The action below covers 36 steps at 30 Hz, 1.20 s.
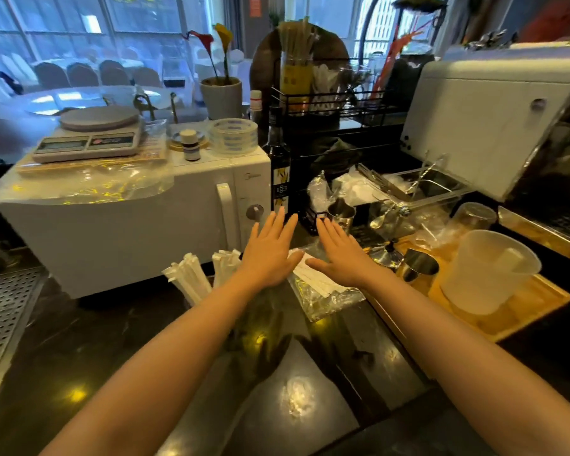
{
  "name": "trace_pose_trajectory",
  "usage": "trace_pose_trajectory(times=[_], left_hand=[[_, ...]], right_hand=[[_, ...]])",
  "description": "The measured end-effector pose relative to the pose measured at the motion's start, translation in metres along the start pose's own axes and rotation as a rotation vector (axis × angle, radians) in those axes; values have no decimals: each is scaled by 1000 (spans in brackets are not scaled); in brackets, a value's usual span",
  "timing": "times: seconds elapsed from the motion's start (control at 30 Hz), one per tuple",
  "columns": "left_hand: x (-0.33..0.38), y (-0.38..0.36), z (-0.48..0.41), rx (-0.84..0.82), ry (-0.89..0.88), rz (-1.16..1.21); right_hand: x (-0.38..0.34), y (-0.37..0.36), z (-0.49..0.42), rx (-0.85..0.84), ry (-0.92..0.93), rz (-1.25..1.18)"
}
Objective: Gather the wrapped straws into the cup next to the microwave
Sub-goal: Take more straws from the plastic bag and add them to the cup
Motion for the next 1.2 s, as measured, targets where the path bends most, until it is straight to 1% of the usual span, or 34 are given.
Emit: trace_pose_trajectory(times=[0.27, 0.47, 0.67, 0.8, 0.93, 1.07, 1.2], left_hand=[[30, -82, -7, -182, -32, -82], [38, -127, -4, -267, -56, -139], [41, -155, 0, -336, -60, -113], [45, -165, -3, -302, -110, -143], [53, -164, -5, -266, -174, -255], [61, -164, -7, -242, -256, -376], [66, -165, -7, -249, -284, -400]], right_hand=[[45, -43, 25, -106, -75, -32], [63, -69, 31, -141, -61, 17], [75, -93, 29, -196, -26, 34], [78, -100, 22, -155, 32, 93], [77, -104, 15, -157, 95, 202], [78, -106, 13, -153, 93, 238], [77, -108, 13, -151, 76, 246]])
Point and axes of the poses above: each hand's wrist, its own z-axis away from the middle knuckle, its own y-axis out of the back of the hand, x = y × z, the point moved 7 cm from there along -z, towards the middle knuckle, and after that the axes turned 13 degrees about y, right-handed, at the moved point
